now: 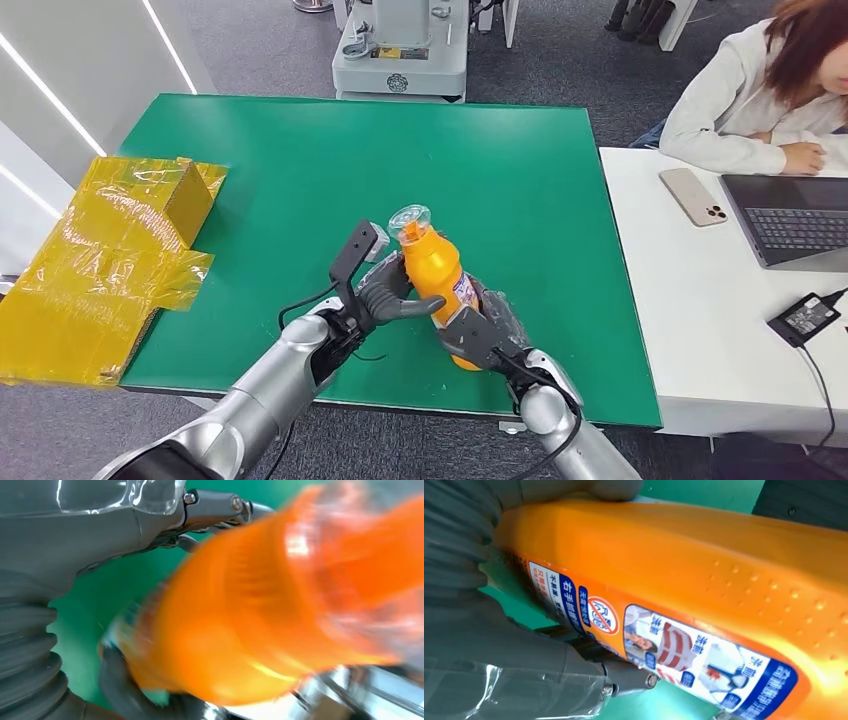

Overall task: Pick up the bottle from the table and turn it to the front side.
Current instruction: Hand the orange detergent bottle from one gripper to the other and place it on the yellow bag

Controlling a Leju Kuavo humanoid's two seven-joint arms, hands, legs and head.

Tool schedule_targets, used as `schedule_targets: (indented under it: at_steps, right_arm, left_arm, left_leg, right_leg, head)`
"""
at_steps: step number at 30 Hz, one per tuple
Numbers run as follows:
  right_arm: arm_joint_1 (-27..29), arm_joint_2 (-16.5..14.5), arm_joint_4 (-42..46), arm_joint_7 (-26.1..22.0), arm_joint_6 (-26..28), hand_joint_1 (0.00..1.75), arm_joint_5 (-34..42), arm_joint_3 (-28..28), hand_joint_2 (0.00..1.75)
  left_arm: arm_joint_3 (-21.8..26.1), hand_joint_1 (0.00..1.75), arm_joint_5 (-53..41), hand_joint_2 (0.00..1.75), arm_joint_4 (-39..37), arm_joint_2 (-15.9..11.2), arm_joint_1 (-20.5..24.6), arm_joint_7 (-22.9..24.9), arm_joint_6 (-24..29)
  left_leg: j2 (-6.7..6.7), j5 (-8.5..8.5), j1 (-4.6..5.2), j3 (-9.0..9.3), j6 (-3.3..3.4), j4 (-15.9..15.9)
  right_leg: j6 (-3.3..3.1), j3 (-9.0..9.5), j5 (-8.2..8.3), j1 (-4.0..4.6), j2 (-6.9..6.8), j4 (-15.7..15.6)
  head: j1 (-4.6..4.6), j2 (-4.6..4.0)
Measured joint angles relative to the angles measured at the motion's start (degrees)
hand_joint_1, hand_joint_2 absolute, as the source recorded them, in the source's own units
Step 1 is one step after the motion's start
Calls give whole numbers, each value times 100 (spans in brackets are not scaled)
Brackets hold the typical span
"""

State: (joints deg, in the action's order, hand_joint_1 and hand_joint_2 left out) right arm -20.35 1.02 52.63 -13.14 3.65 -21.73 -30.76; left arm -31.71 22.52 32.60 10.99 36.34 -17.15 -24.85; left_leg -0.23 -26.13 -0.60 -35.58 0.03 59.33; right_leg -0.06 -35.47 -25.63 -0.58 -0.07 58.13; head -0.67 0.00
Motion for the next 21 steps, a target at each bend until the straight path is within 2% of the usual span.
schedule_targets:
  at_steps: [2, 4, 6, 8, 9, 12, 14, 15, 18, 19, 21]
  right_arm:
    - [-9, -6, -32, -22, 22, 175, -22, -29, 175]
    - [4, -13, -43, -27, 49, 175, -65, -39, 175]
    - [39, -19, -33, -26, 74, 175, -138, -39, 175]
    - [89, -22, -7, -19, 114, 175, -206, -33, 175]
    - [118, -22, 12, -11, 136, 175, -234, -27, 175]
    - [208, -25, 74, 25, 206, 175, -299, -2, 175]
    - [269, -26, 123, 36, 251, 175, -334, 23, 175]
    - [301, -26, 151, 38, 271, 141, -355, 40, 175]
    - [406, -26, 254, 57, 314, 10, -414, 95, 175]
    - [448, -26, 292, 73, 322, 0, -426, 110, 175]
    - [551, -26, 374, 118, 310, 0, -438, 157, 175]
  left_arm:
    - [98, 77, 435, 175, 32, 49, -11, 211, -236]
    - [199, 154, 867, 175, 107, 93, -44, 414, -377]
    - [261, 159, 1199, 175, 218, 110, -91, 539, -411]
    - [283, 142, 1395, 175, 352, 109, -142, 597, -381]
    - [286, 144, 1427, 175, 426, 108, -172, 607, -338]
    - [284, 173, 1324, 175, 657, 119, -278, 616, -129]
    - [271, 175, 1151, 175, 787, 145, -333, 573, 31]
    - [262, 175, 1047, 175, 840, 163, -350, 528, 107]
    - [195, 175, 688, 175, 979, 222, -370, 326, 308]
    - [159, 175, 553, 175, 1023, 241, -369, 239, 380]
    - [99, 175, 246, 175, 1112, 273, -365, 25, 576]
  left_leg:
    - [0, 0, 0, 0, 0, 0]
    - [1, 0, 0, 2, 0, 0]
    - [2, 0, 0, 4, 0, 1]
    - [1, 0, 0, 5, 0, 1]
    - [1, 0, 0, 5, 0, 1]
    - [3, -1, 0, 5, 0, 1]
    - [3, -1, 0, 5, 0, 1]
    - [3, -1, 0, 5, 0, 1]
    - [2, -1, 1, 5, 1, 1]
    - [2, -2, 1, 5, 1, 1]
    - [1, -2, 1, 5, 1, 1]
  right_leg:
    - [0, 0, 0, 0, 0, 0]
    - [0, 0, 0, 0, 1, 0]
    - [0, 0, 0, 0, 3, 0]
    - [0, 0, 0, 0, 3, 0]
    - [0, 0, 0, 0, 3, 0]
    - [0, -1, 0, 0, 5, -1]
    - [0, -1, 0, 0, 5, -1]
    - [0, -1, 0, 0, 5, -1]
    - [0, 0, -1, -1, 5, -2]
    - [0, 1, -1, -1, 4, -2]
    - [1, 3, -1, -1, 3, -2]
  head:
    - [0, 0]
    - [0, 0]
    - [-1, 0]
    - [-1, 0]
    - [-1, 0]
    - [-1, 0]
    - [0, 0]
    - [0, 0]
    - [0, 0]
    - [0, 0]
    - [0, 0]
